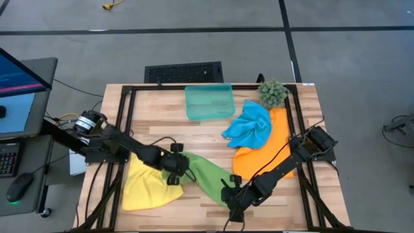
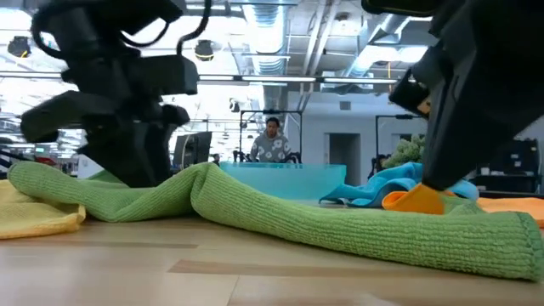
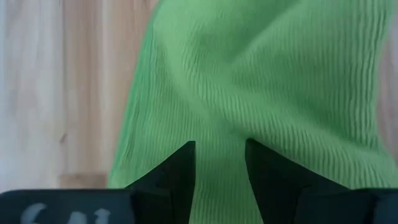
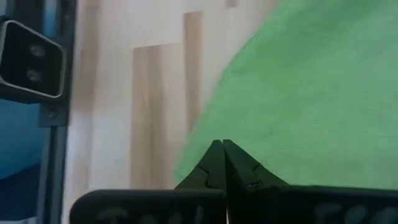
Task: Roll microfiber towels into tight, uniform cylinder then place into a basket
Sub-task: Roll the green microfiber cloth
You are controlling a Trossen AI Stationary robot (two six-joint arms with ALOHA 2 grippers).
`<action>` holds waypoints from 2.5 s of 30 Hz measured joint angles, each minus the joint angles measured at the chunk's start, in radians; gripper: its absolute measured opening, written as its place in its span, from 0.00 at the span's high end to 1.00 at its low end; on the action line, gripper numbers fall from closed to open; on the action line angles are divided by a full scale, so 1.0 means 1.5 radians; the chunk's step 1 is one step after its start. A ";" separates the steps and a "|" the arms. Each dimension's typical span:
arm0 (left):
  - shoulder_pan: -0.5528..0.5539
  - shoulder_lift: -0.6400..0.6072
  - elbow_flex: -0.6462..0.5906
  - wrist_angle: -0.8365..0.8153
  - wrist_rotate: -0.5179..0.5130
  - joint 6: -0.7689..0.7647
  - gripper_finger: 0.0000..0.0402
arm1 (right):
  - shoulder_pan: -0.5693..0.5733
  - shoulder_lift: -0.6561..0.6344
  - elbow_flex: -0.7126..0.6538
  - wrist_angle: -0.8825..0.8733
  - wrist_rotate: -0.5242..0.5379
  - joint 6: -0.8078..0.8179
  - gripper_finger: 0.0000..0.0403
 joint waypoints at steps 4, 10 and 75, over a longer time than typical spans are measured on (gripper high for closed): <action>0.033 0.008 -0.017 0.046 0.013 0.012 0.67 | -0.001 0.000 0.012 -0.046 0.023 0.001 0.99; 0.090 0.027 -0.014 0.055 0.023 0.033 0.67 | -0.017 0.000 0.023 -0.095 0.042 0.007 0.99; 0.218 -0.009 -0.047 0.112 0.224 0.168 0.67 | -0.015 -0.241 0.026 -0.345 0.351 0.054 0.97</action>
